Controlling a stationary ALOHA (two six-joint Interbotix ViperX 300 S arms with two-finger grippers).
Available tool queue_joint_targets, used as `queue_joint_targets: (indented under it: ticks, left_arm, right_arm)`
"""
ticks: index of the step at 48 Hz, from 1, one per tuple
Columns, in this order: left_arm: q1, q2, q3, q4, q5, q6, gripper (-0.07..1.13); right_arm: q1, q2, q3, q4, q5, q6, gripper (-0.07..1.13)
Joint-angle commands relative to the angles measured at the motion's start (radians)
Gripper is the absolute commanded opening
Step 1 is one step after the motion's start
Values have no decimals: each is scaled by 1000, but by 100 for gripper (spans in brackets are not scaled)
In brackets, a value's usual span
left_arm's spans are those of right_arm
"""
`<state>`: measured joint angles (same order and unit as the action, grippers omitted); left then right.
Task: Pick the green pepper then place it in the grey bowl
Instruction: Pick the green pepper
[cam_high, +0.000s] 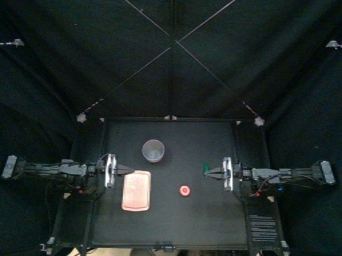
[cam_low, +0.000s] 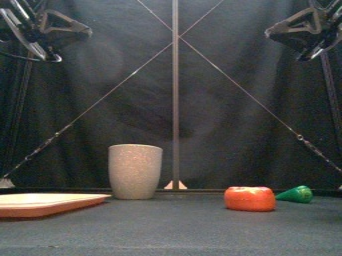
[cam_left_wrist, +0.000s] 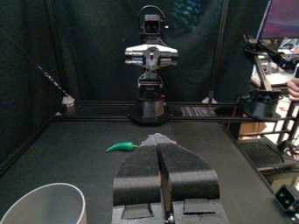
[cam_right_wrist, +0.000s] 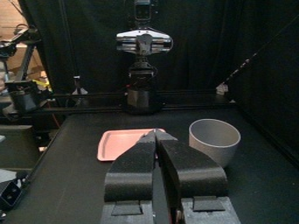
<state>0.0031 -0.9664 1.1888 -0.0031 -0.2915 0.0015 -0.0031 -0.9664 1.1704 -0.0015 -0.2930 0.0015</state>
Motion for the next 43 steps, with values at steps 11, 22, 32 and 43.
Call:
queue_joint_targets:
  ticks: [11, 22, 32, 43]
  left_arm:
    - [29, 8, -63, 17, 284, 5, 11]
    - [91, 8, -77, 28, 373, 5, 11]
    - [92, 8, -69, 29, 371, 5, 11]
    - [94, 8, -69, 31, 371, 6, 11]
  right_arm:
    - [-87, 67, 11, 308, 97, 132, 15]
    - [-206, 140, 26, 405, 279, 179, 61]
    - [-298, 187, 43, 433, 348, 293, 107]
    - [-345, 279, 58, 431, 437, 410, 104]
